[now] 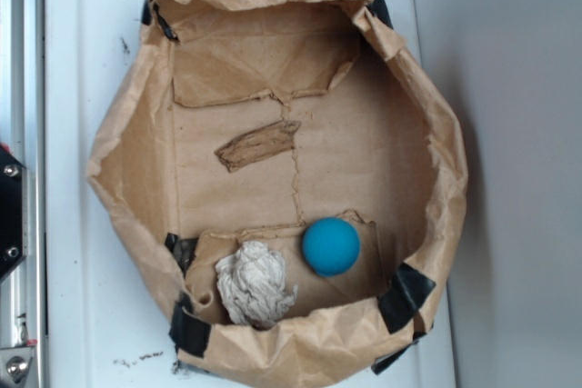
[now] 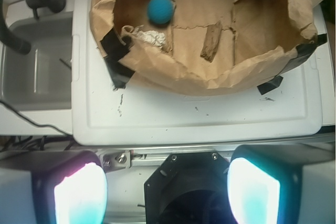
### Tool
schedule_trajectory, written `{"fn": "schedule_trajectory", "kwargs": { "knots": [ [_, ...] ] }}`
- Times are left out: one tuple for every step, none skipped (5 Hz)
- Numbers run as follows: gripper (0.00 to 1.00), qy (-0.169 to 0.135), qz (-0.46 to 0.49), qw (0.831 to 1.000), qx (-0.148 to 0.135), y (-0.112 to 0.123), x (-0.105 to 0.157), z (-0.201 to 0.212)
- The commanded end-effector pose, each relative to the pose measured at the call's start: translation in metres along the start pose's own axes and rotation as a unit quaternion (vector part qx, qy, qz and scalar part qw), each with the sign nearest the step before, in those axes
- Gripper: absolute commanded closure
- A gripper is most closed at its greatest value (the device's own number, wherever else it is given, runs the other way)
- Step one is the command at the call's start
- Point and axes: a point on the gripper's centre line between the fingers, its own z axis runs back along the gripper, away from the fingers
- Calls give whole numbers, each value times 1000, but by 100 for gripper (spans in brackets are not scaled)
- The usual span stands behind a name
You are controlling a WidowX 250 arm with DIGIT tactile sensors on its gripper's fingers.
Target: Grab the blue ball.
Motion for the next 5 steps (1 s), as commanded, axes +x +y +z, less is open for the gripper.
{"fn": "schedule_trajectory", "kwargs": {
  "knots": [
    [0, -12, 24, 999, 18, 5, 21, -25],
    [0, -1, 40, 999, 17, 6, 46, -29],
    [0, 8, 43, 999, 7, 4, 71, -27],
    [0, 28, 40, 999, 0, 4, 98, -33],
    [0, 27, 38, 999, -1, 10, 121, -39]
  ]
}}
